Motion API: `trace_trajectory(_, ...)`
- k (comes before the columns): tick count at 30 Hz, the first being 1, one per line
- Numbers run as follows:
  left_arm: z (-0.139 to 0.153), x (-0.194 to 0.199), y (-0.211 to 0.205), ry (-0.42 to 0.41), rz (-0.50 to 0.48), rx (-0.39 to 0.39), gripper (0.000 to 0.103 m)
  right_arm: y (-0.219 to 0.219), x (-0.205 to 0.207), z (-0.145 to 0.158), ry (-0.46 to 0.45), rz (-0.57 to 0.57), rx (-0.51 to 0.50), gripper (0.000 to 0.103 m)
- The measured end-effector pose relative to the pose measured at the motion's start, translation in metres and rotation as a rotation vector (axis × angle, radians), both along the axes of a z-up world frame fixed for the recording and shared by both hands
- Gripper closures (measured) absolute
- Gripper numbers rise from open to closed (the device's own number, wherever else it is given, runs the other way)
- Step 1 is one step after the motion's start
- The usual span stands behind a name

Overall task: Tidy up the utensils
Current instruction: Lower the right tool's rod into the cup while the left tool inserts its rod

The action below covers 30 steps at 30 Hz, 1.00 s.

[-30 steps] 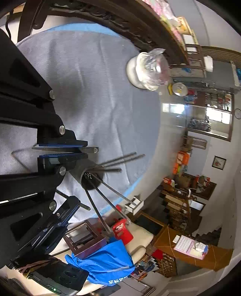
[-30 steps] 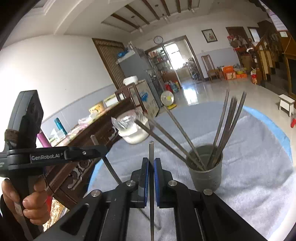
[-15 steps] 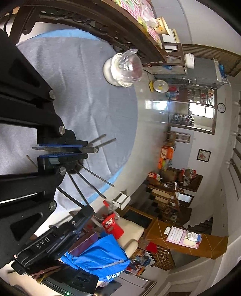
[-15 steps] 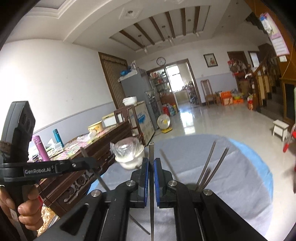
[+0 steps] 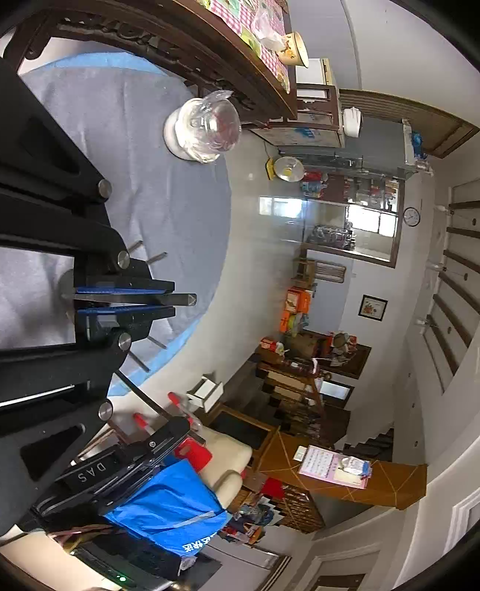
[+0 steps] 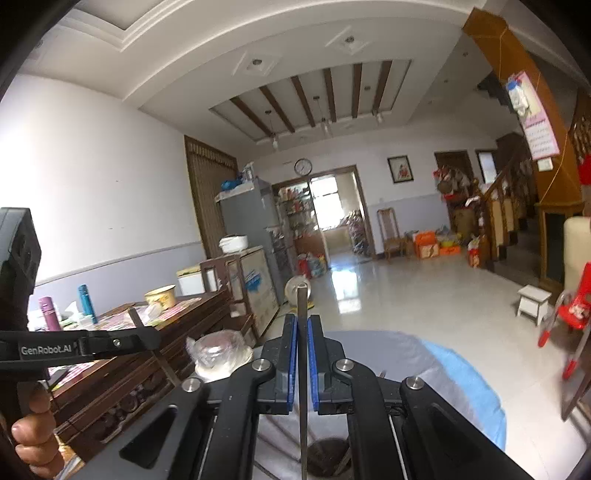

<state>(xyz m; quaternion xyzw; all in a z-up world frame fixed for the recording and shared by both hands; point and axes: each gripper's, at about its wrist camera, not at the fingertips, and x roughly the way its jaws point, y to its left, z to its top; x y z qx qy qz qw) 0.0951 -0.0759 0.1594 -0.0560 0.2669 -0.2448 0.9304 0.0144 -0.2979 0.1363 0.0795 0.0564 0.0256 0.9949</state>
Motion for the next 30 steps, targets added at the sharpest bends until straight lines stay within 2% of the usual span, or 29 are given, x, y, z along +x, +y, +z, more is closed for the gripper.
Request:
trace_trajectory(5, -0.001, 0.008, -0.011, -0.028, 0.016, -0.014, 0.097, -0.002, 0.012, 0.001, -0.024, -0.043, -0.014, 0.096)
trace_trajectory(11, -0.014, 0.016, -0.026, -0.053, 0.03, 0.003, 0.097, -0.005, 0.03, -0.016, 0.02, -0.056, 0.015, 0.096)
trace_trajectory(18, -0.044, 0.027, -0.039, 0.002, 0.03, 0.04, 0.097, -0.008, 0.035, -0.035, 0.066, -0.053, 0.03, 0.096)
trace_trajectory(30, -0.066, 0.023, -0.053, 0.038, 0.017, 0.094, 0.097, -0.02, 0.031, -0.054, 0.11, -0.049, 0.051, 0.096)
